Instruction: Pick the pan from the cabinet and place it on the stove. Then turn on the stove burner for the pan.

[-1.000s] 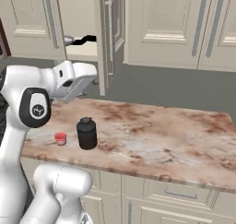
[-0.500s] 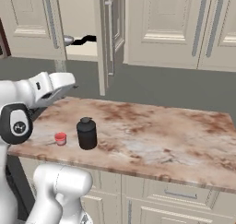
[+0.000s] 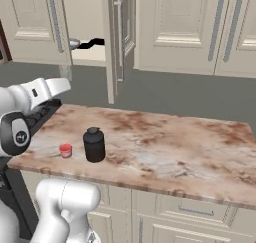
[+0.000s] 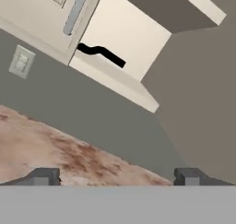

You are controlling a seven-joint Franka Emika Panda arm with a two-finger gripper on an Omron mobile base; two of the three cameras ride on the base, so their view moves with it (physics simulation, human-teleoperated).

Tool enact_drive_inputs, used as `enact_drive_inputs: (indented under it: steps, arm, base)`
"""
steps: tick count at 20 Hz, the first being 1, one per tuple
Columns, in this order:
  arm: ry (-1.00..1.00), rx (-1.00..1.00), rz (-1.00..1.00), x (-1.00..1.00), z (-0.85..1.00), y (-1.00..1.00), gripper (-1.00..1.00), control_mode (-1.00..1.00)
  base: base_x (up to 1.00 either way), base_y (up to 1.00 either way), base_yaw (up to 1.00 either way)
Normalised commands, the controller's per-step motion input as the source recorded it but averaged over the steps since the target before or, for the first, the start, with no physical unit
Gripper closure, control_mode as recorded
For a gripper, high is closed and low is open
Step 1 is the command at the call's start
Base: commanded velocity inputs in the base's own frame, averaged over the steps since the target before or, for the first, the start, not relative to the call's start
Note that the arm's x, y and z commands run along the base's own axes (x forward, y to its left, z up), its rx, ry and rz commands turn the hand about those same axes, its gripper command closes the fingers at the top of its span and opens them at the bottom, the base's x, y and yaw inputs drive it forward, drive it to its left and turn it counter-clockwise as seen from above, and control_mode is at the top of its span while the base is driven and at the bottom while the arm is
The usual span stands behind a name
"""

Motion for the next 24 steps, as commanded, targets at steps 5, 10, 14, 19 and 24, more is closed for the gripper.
enact_drive_inputs:
  steps: [5, 10, 14, 19, 24]
  arm:
    - [-0.12, 0.28, 0.08, 0.0, 0.22, 0.05, -1.0, -1.0]
    - [-0.12, 0.23, 0.02, -0.08, 0.41, 0.07, -1.0, -1.0]
    - [-0.13, 0.2, 0.03, -0.6, 0.27, 0.02, -1.0, -1.0]
    - [-0.22, 0.11, 0.05, -0.55, 0.2, 0.24, -1.0, -1.0]
    - [-0.1, 0.06, 0.0, 0.0, 0.42, 0.47, -1.0, -1.0]
  base:
    - [0.0, 0.0, 0.0]
    - [0.0, 0.0, 0.0]
    - [0.0, 0.0, 0.0]
    - [0.0, 0.0, 0.0]
    - [0.0, 0.0, 0.0]
